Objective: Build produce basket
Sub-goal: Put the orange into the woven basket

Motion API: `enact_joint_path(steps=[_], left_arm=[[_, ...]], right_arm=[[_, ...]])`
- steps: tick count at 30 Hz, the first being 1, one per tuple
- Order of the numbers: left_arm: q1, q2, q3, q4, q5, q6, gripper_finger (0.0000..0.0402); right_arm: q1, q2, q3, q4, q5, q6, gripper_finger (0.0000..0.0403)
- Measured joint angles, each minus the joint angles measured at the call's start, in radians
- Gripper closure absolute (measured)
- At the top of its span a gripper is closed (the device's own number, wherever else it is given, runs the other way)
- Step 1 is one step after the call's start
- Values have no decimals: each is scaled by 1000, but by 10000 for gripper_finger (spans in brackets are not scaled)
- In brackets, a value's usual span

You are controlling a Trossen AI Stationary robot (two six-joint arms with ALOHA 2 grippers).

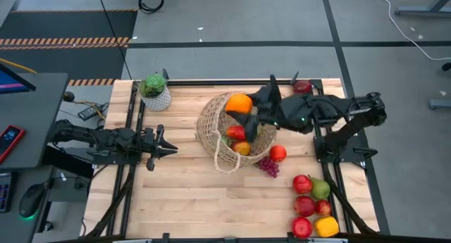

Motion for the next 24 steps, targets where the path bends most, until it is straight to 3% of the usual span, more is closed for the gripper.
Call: enact_joint_path(steps=[6, 10, 15, 18, 24], left_arm=[[0, 0, 0, 0, 0, 0, 346], [0, 0, 0, 0, 0, 0, 341], [0, 0, 0, 0, 0, 0, 339], [0, 0, 0, 0, 0, 0, 342], [0, 0, 0, 0, 0, 0, 342]], right_arm=[[-101, 0, 0, -1, -264, 469, 123], [-140, 0, 0, 0, -373, 599, 123], [-148, 0, 0, -2, -390, 554, 123], [-146, 0, 0, -19, -444, 446, 123], [-146, 1, 0, -273, -468, 140, 123]])
